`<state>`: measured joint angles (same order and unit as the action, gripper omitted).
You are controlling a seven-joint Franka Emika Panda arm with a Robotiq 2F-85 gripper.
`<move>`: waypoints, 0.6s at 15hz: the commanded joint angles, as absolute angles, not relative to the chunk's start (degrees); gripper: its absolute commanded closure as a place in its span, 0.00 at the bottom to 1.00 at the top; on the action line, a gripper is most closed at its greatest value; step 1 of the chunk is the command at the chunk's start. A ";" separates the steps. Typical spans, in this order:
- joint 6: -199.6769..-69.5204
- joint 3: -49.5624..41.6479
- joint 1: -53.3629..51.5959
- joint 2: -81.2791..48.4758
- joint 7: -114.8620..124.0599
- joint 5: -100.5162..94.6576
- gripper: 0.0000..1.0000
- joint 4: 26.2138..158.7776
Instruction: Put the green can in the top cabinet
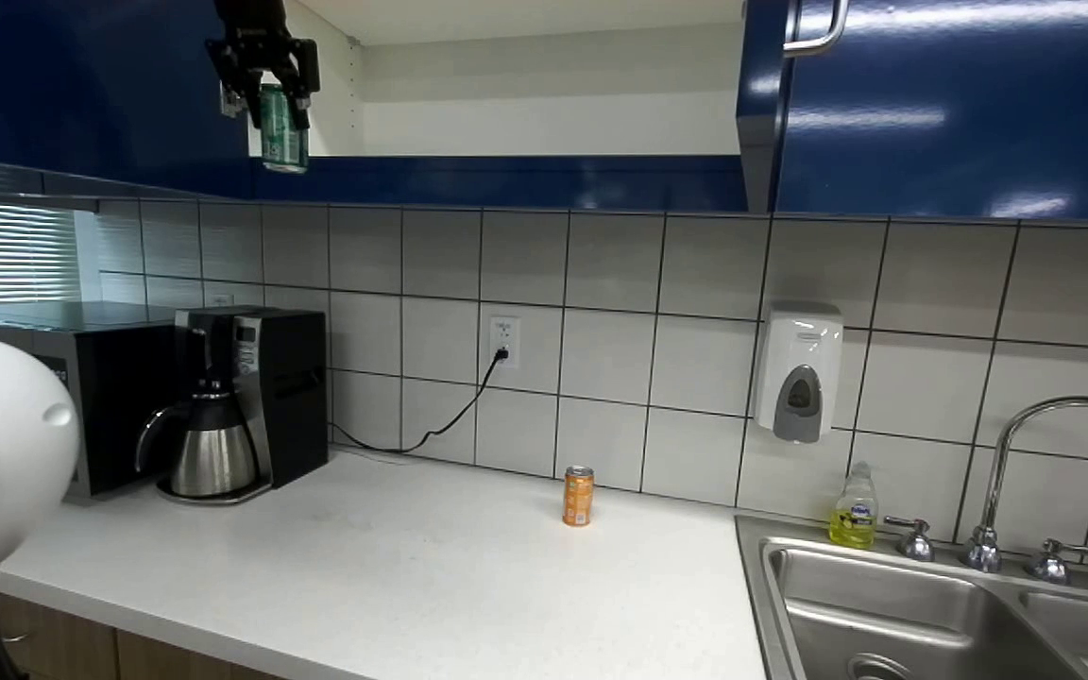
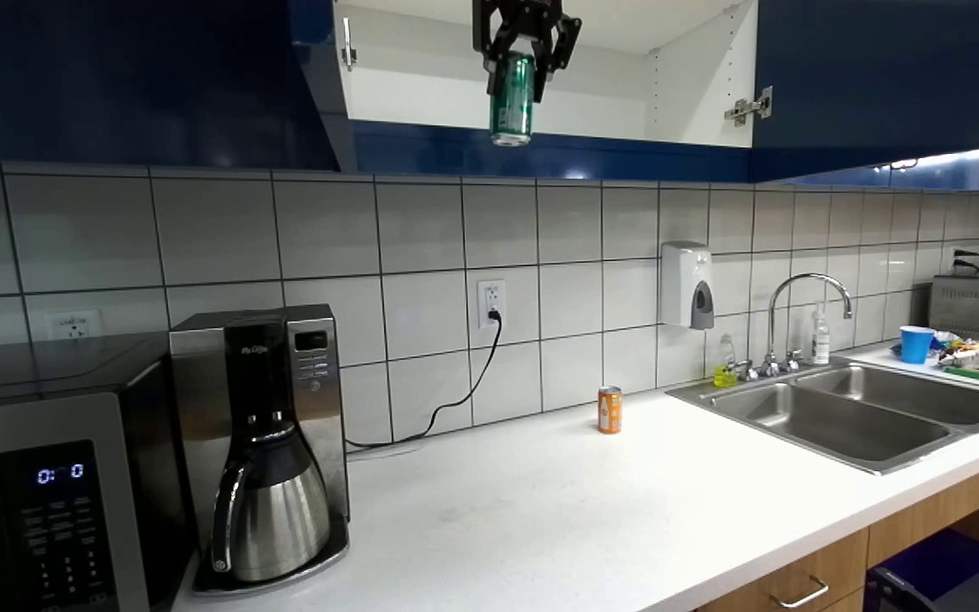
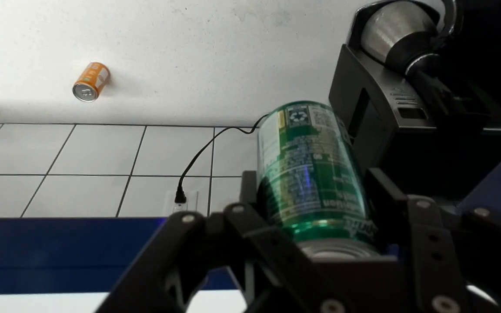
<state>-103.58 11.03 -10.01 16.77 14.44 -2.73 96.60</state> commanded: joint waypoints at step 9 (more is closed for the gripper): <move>-93.25 13.42 -9.49 3.92 20.77 -9.97 0.62 73.52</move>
<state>-97.45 12.00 -9.76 7.81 18.22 -7.40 81.39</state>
